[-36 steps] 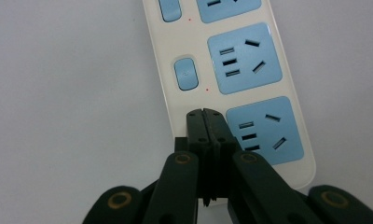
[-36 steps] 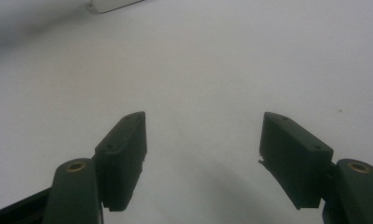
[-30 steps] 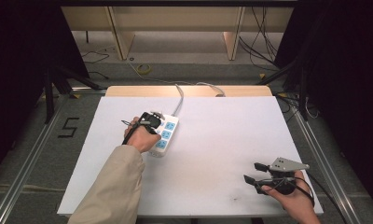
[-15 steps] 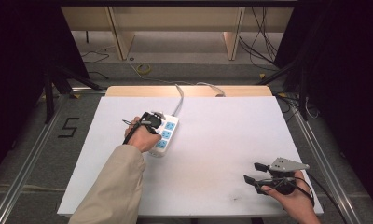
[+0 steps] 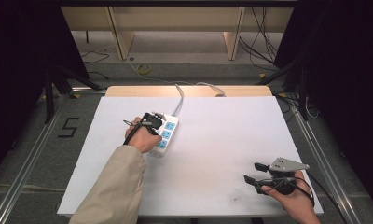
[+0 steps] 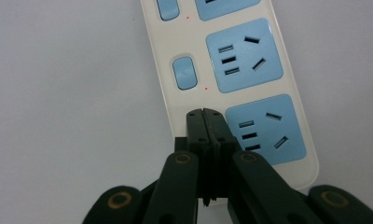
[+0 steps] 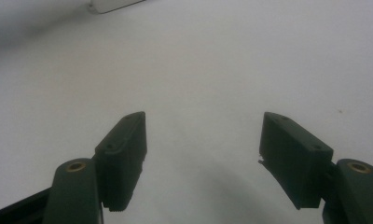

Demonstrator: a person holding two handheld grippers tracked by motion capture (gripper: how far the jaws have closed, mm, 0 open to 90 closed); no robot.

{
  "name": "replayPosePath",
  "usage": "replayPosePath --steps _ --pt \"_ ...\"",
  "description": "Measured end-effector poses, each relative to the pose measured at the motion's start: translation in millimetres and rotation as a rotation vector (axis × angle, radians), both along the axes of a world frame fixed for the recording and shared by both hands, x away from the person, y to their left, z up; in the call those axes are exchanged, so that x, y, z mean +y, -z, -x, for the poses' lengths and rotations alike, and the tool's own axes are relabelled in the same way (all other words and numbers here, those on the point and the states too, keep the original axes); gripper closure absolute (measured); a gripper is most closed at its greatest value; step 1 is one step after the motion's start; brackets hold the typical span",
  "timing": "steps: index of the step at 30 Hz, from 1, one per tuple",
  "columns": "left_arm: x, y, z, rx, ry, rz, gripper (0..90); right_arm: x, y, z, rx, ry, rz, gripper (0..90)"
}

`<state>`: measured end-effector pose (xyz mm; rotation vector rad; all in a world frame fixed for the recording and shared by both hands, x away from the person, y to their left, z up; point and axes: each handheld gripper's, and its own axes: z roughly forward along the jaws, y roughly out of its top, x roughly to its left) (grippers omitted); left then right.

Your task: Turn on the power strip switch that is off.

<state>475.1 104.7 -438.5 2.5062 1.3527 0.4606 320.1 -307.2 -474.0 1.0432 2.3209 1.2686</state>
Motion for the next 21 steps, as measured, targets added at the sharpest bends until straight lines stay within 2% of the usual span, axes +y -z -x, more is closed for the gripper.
replayPosePath --steps 4,8,10,13,14,17,21 --pt "3.0 -0.6 -1.3 0.009 -0.002 0.018 89.9 -0.3 0.0 -0.3 0.001 0.001 0.0 32.9" --pt "4.7 -0.1 1.2 -0.012 0.008 0.034 89.8 -0.4 0.3 -0.6 -0.001 0.003 -0.002 32.9" --pt "4.3 -0.3 2.9 -0.015 0.021 0.057 89.7 -0.3 0.4 -0.4 0.0 0.002 -0.002 32.9" --pt "4.3 -1.0 7.0 -0.065 0.03 0.086 88.9 -0.7 -0.3 0.3 -0.002 0.007 -0.003 32.9" --pt "4.9 -2.5 8.8 -0.084 0.028 0.095 81.0 -1.0 -0.7 0.6 -0.004 0.008 -0.004 32.9" --pt "9.0 -9.1 14.5 -0.132 0.032 0.106 80.3 -1.5 -0.5 0.8 -0.004 0.01 -0.003 32.9" --pt "15.1 -14.4 24.5 -0.181 0.041 0.154 74.7 -1.5 -0.8 1.0 -0.004 0.01 -0.003 32.9"
